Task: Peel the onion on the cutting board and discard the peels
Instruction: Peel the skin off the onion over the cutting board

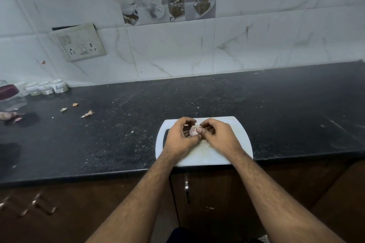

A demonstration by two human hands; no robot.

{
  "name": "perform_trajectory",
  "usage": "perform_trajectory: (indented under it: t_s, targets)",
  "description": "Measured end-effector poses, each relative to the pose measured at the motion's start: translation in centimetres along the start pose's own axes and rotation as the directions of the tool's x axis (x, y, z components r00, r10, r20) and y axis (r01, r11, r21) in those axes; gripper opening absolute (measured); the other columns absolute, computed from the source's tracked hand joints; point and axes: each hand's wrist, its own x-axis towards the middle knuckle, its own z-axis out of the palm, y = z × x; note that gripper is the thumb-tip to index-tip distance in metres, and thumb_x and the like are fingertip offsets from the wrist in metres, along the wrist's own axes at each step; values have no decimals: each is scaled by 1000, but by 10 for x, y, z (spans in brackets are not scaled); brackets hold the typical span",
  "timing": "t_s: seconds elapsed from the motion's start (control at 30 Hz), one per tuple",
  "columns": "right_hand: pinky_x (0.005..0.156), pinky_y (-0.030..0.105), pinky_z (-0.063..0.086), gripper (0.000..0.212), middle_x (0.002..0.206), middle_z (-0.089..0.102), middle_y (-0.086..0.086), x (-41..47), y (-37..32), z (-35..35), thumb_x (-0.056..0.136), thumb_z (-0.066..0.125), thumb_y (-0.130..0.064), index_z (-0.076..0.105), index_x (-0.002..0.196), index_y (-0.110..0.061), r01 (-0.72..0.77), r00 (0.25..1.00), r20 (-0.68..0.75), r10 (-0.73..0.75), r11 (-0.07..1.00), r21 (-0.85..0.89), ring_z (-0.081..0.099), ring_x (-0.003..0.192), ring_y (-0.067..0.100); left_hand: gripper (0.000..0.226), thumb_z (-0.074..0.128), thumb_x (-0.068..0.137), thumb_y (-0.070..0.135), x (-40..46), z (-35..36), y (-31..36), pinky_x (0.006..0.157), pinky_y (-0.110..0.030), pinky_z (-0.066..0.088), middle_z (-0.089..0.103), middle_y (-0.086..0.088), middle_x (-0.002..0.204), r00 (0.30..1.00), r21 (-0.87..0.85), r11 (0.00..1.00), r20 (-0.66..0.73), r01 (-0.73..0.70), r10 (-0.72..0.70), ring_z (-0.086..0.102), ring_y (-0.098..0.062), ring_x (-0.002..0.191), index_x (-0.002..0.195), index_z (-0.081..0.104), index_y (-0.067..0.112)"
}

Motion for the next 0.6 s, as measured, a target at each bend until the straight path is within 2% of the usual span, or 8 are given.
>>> perform_trajectory:
  t_s: [0.13, 0.3, 0.43, 0.6]
  targets:
    - [81, 29, 54, 11, 89, 74, -12, 2, 2, 1, 99, 63, -27, 74, 102, -24, 21, 1000, -8, -22, 999, -37, 67, 86, 6, 40, 88, 74, 21, 1, 0, 0, 102, -42, 58, 68, 2, 117, 1000, 57, 998, 3, -24, 24, 70, -13, 110, 108, 71, 33]
    - [91, 36, 51, 25, 116, 69, -6, -1, -3, 4, 105, 48, -27, 67, 120, -20, 76, 997, 26, -72, 974, -215, 64, 105, 17, 39, 91, 75, 13, 2, -1, 0, 102, -38, 58, 69, -6, 118, 1000, 17, 1000, 2, 1, -2, 73, -17, 107, 103, 69, 29]
    - [85, 37, 48, 31, 127, 60, -2, -3, -10, 5, 108, 39, -25, 59, 132, -20, 90, 995, 85, -61, 913, -398, 61, 109, 22, 38, 89, 78, 6, 1, 1, 3, 101, -34, 58, 69, -7, 117, 1000, 35, 999, -1, -13, 13, 72, -17, 107, 98, 67, 30]
    - [75, 32, 43, 35, 127, 61, -1, -2, -11, 8, 100, 47, -12, 57, 132, -20, 55, 996, 92, -12, 875, -481, 62, 106, 21, 37, 89, 77, 6, 0, 0, 3, 101, -30, 56, 67, -1, 113, 999, 35, 999, 7, -32, 32, 71, -13, 105, 97, 68, 29]
